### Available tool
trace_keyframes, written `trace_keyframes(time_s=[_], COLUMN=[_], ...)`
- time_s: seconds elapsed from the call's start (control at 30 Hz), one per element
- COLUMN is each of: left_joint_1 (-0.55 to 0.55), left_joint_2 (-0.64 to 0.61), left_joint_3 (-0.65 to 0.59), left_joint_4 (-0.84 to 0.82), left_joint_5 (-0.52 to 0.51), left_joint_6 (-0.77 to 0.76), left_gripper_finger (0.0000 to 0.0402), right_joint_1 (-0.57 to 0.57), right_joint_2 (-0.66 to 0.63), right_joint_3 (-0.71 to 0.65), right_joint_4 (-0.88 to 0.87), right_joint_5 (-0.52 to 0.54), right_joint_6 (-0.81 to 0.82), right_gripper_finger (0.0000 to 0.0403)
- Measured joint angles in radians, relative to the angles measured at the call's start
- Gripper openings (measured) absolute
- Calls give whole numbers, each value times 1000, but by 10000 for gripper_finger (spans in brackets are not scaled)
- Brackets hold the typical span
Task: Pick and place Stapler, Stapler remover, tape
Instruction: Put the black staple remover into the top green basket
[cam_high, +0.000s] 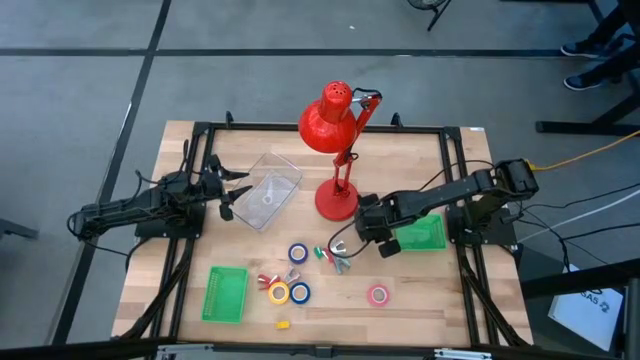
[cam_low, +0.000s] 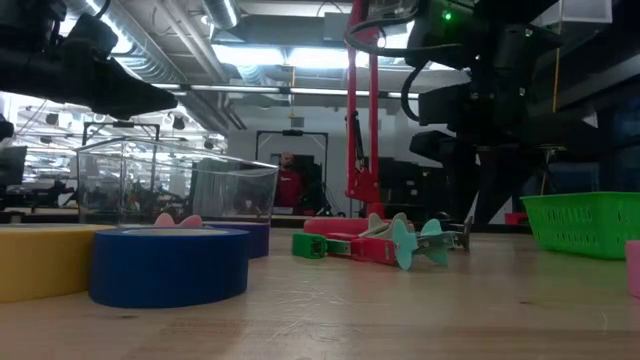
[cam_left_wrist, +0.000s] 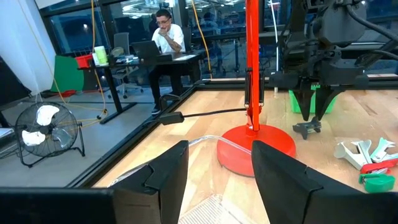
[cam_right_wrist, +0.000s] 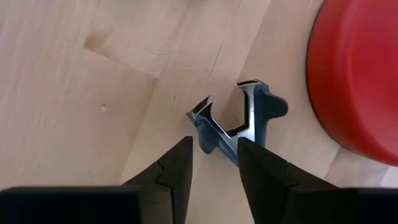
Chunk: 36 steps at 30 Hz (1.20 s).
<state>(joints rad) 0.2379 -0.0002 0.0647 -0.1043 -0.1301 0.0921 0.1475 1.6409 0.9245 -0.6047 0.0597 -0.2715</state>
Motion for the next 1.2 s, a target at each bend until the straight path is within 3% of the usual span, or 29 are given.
trace_keyframes(time_s=[0.4, 1.2], left_joint_1=[0, 0], left_joint_2=[0, 0], left_joint_3=[0, 0], left_joint_4=[0, 0], left_joint_5=[0, 0], left_joint_6=[0, 0], left_gripper_finger=[175, 173], right_joint_1=[-2, -2], right_joint_2=[0, -2], right_joint_3=[0, 0], right_joint_4=[18, 33], right_joint_5=[-61, -88], right_joint_6=[2, -1], right_gripper_finger=[50, 4])
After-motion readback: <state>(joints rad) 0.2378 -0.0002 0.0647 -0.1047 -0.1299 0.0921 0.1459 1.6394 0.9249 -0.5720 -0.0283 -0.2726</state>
